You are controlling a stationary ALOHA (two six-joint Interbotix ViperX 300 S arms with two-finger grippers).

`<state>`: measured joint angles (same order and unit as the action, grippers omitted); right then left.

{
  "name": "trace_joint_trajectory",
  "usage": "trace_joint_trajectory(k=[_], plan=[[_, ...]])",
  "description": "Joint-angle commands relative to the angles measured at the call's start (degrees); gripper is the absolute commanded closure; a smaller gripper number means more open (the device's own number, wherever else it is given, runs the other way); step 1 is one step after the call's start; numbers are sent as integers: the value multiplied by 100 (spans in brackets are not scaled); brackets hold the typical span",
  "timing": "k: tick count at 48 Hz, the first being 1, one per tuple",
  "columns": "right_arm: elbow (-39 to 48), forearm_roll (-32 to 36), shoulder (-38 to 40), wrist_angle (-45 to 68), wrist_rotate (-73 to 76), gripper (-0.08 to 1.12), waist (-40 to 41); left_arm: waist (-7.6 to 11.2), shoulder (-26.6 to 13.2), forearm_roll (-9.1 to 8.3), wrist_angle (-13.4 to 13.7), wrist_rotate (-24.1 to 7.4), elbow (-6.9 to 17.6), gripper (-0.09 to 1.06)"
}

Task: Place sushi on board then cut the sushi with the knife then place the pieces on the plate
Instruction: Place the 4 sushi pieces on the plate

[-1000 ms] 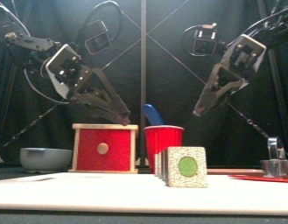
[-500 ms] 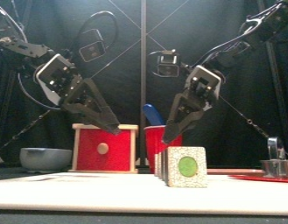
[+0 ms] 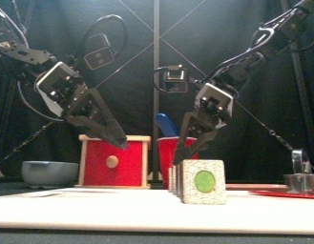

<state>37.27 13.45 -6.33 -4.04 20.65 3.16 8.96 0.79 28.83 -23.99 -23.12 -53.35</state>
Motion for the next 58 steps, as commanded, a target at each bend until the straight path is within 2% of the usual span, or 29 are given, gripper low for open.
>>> trace_joint_trajectory(k=[1, 9, 16, 20, 30, 43, 51, 58], plan=[[-141, 9, 53, 18, -9, 19, 35, -18, 26, 0, -44, 0, 62, 7], [-158, 18, -18, 18, -26, 26, 53, -18, 26, 0, -44, 0, 62, 7], [-123, 53, 26, -18, 26, 43, 53, -18, 26, 0, -44, 0, 53, 7], [-105, 53, 97, -105, 53, 48, 44, -9, 26, 9, -44, 0, 62, 7], [123, 18, 703, -721, 70, 47, 26, -9, 26, 62, -44, 0, 62, 7], [738, -132, 1969, -1213, 79, 47, 149, -18, 26, 70, -53, 0, 88, 7], [1090, -123, 2505, -1274, 79, 47, 624, -44, 26, 70, -44, 0, 105, 7], [1204, -79, 2531, -1239, 53, 47, 1160, -62, 18, 70, -44, 0, 114, 7]])
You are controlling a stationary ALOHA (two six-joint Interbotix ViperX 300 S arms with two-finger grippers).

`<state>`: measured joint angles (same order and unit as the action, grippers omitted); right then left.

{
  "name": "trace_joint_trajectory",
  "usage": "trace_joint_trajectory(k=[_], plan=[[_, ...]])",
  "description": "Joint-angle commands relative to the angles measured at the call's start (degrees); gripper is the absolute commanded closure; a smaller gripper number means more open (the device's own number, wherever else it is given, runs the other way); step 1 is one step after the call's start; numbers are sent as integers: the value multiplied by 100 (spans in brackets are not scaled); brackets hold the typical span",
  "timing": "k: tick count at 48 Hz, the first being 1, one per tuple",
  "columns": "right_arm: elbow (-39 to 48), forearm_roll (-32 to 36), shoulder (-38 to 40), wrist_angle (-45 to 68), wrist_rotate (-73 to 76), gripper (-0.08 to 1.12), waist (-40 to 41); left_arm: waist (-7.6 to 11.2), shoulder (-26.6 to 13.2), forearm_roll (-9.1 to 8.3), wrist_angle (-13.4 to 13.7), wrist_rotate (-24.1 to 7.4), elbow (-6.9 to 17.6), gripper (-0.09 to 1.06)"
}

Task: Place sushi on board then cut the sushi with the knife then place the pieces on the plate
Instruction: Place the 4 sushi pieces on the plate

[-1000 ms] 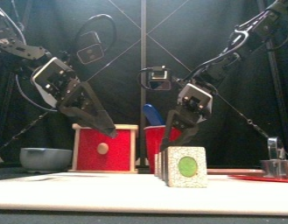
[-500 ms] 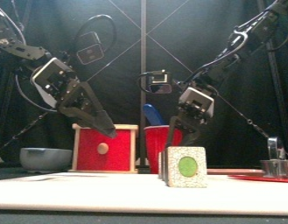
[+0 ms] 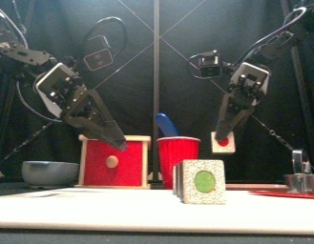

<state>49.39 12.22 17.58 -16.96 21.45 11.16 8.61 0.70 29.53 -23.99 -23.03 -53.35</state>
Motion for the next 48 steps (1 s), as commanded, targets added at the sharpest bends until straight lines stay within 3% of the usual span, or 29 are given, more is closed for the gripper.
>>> trace_joint_trajectory(k=[1, 14, 26, 41, 48], plan=[[-9, 53, 114, 53, -26, 47, 431, -26, 26, 0, -44, -9, 123, 7], [0, 158, -492, 492, -70, 46, 1151, -35, 26, 9, -44, -9, 141, 7], [-18, 299, -984, 668, -88, 30, 1354, -35, 35, 35, -44, -9, 141, 7], [-53, 299, -703, 606, -18, 23, 1274, -62, 26, 35, -44, -9, 132, 7], [-70, 220, -360, 589, -18, 23, 721, -62, 26, 35, -44, -9, 132, 7]])
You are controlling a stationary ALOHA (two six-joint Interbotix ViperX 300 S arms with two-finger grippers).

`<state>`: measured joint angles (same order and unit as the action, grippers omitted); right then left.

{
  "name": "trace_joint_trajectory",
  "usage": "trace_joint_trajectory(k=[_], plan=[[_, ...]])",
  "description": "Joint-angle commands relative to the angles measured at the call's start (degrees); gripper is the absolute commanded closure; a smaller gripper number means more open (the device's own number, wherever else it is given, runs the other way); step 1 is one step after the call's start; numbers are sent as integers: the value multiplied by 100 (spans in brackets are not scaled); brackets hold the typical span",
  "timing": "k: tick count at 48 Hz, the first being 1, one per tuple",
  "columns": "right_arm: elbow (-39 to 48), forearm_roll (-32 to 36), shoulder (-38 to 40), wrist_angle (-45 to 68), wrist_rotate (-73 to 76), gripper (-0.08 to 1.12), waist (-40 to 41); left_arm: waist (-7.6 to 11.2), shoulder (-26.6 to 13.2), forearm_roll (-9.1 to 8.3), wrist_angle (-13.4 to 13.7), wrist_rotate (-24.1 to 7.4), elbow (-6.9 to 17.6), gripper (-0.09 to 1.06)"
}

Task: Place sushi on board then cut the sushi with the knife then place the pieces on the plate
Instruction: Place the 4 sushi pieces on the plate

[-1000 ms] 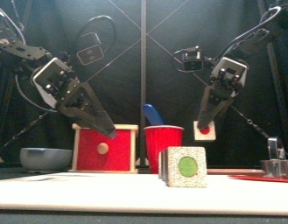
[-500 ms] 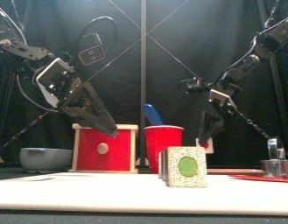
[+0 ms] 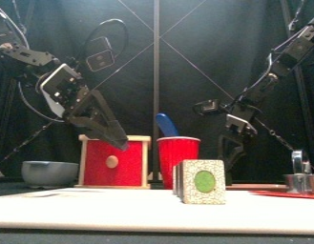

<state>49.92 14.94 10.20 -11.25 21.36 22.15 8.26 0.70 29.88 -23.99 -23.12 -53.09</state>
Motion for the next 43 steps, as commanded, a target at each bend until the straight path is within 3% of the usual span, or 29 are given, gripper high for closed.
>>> trace_joint_trajectory(k=[1, 16, 43], plan=[[-132, -62, 413, 18, -9, 23, -483, -18, 26, 0, -44, 0, 105, 7], [-624, -193, 211, 53, 0, 23, -2065, -26, 26, 0, -44, 0, 105, 7], [-1266, -536, -1011, 343, 0, 23, -2514, -26, 26, 44, -35, -9, 70, 7]])
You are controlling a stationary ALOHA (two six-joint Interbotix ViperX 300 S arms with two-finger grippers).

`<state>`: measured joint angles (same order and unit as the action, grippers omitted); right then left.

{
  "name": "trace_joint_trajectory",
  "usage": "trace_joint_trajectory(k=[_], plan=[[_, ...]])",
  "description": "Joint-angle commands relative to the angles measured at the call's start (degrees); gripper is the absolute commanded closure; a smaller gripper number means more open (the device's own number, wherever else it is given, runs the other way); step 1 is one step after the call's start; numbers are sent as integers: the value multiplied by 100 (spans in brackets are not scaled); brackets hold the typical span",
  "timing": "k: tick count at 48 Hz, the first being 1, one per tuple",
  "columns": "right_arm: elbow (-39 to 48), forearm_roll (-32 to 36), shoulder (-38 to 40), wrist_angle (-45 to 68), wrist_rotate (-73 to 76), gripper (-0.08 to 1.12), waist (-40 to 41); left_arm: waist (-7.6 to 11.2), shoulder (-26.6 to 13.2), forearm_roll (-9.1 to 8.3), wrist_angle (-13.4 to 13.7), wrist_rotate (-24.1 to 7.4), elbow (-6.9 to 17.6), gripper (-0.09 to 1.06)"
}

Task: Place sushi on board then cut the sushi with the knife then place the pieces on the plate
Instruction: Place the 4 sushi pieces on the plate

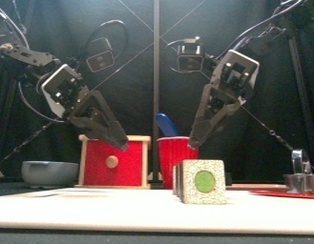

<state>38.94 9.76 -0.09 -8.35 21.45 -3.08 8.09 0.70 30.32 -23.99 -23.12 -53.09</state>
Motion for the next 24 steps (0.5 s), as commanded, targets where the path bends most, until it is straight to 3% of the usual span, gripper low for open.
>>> trace_joint_trajectory(k=[1, 24], plan=[[-185, -18, -9, 62, -9, 23, 9, -9, 26, 9, -26, -9, 62, 7], [-325, 0, -492, 62, -18, 24, 35, -9, 18, 9, -26, 0, 35, 7]])
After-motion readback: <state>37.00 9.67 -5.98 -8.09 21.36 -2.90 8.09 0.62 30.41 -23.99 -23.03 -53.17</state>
